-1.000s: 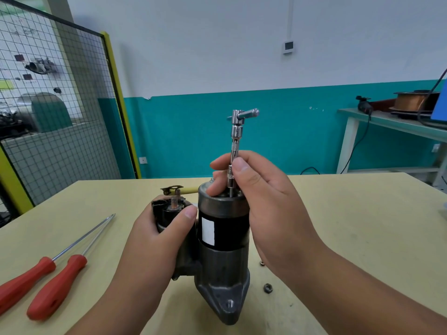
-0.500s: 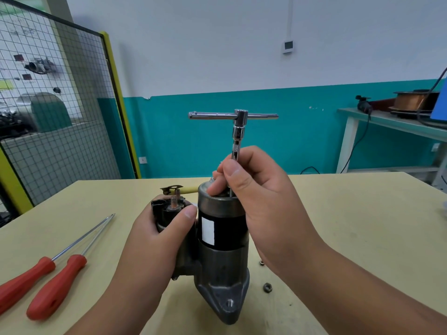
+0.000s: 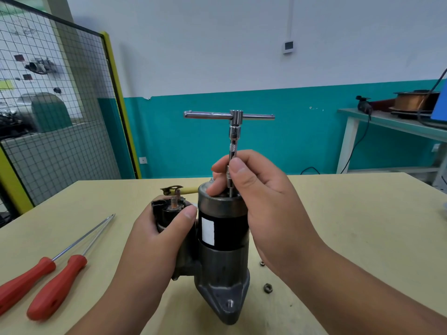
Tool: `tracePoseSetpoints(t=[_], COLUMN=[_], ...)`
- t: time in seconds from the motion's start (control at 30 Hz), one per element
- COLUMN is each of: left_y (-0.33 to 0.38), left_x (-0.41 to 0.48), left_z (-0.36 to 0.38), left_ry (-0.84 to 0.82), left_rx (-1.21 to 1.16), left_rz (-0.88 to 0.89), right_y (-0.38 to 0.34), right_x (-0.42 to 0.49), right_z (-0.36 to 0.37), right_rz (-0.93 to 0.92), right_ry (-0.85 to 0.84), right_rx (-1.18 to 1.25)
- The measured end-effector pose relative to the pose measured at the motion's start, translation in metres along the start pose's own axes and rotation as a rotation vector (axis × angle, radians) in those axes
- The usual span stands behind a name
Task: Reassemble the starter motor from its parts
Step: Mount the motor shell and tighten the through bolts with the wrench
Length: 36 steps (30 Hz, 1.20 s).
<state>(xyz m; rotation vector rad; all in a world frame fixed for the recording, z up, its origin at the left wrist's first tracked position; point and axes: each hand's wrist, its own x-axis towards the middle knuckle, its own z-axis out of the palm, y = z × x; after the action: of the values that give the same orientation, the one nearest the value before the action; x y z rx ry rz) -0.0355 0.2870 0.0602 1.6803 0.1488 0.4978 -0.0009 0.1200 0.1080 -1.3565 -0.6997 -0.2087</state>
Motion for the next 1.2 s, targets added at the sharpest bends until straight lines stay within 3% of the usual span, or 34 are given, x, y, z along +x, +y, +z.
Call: tracePoseSetpoints(t=[1.2], left_y=[-0.0014], left_x=[0.0004], left_z=[0.0008], left_ry=[-0.004], left_rx=[-0.027], left_rz=[-0.012], right_y=[-0.0007], right_x=[0.001], right_z=[0.0003], right_rz=[-0.003], right_ry=[0.006], right_rx=[-0.008])
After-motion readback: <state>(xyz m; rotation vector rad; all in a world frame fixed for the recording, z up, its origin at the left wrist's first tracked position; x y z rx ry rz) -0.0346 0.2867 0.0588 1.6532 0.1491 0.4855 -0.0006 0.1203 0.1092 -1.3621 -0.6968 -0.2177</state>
